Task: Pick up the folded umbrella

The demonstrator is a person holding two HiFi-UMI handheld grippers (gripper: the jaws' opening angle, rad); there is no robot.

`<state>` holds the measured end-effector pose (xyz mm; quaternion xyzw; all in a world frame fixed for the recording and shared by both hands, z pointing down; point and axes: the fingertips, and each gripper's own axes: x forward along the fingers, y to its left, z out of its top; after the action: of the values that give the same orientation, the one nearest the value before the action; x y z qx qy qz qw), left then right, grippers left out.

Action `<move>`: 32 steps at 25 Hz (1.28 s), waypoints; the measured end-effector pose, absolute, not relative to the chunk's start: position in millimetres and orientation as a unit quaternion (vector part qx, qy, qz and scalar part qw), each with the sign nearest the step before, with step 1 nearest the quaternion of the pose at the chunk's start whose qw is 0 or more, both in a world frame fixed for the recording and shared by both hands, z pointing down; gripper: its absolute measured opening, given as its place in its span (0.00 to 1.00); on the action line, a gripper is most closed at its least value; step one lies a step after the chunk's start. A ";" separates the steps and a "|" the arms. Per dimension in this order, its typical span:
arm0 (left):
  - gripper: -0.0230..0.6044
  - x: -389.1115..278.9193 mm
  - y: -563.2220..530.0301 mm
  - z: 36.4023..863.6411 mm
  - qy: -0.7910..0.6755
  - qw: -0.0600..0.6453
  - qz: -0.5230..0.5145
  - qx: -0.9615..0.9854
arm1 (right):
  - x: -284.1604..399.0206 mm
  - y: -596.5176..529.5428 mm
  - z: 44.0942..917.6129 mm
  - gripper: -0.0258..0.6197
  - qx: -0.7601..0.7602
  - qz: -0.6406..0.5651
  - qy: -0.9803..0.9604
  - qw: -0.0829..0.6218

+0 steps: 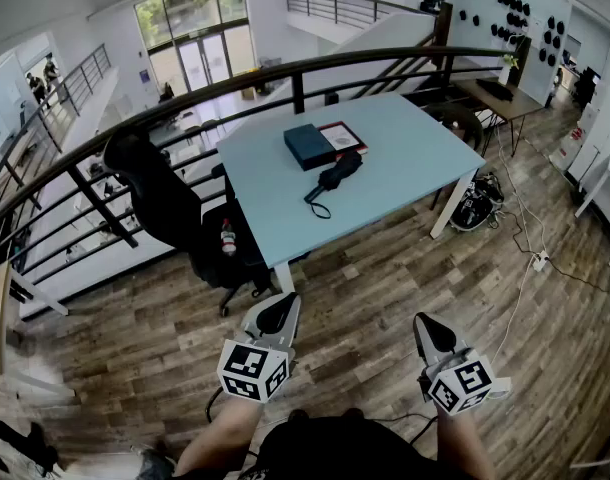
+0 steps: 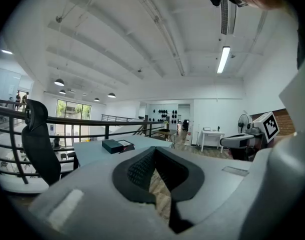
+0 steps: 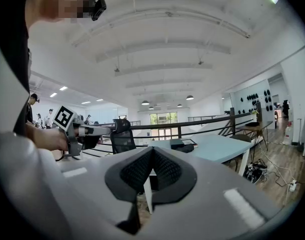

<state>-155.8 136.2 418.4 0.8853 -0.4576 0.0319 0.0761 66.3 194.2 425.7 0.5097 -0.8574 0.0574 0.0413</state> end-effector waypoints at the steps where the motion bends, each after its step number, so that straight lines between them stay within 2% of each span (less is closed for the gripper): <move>1: 0.04 -156.5 137.5 419.5 -0.459 0.080 0.032 0.884 | 65.9 195.0 426.0 0.04 0.509 0.057 -0.858 0.041; 8: 0.04 -161.2 150.7 439.7 -0.475 0.119 0.030 0.872 | 67.6 197.2 428.9 0.04 0.509 0.058 -0.858 0.037; 17: 0.04 -132.6 163.4 450.5 -0.454 0.145 0.050 0.878 | 68.5 210.9 449.5 0.04 0.500 0.029 -0.861 0.090; 23: 0.04 -100.2 179.6 440.2 -0.457 0.127 0.041 0.880 | 68.7 241.2 471.3 0.04 0.473 0.053 -0.873 0.102; 32: 0.04 -67.1 201.8 430.4 -0.462 0.104 0.039 0.880 | 105.3 261.1 489.1 0.04 0.468 0.084 -0.874 0.097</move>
<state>-67.1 201.8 430.4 0.8801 -0.4616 0.0388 0.1040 105.3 261.1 489.1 0.4680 -0.8744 0.0836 0.0971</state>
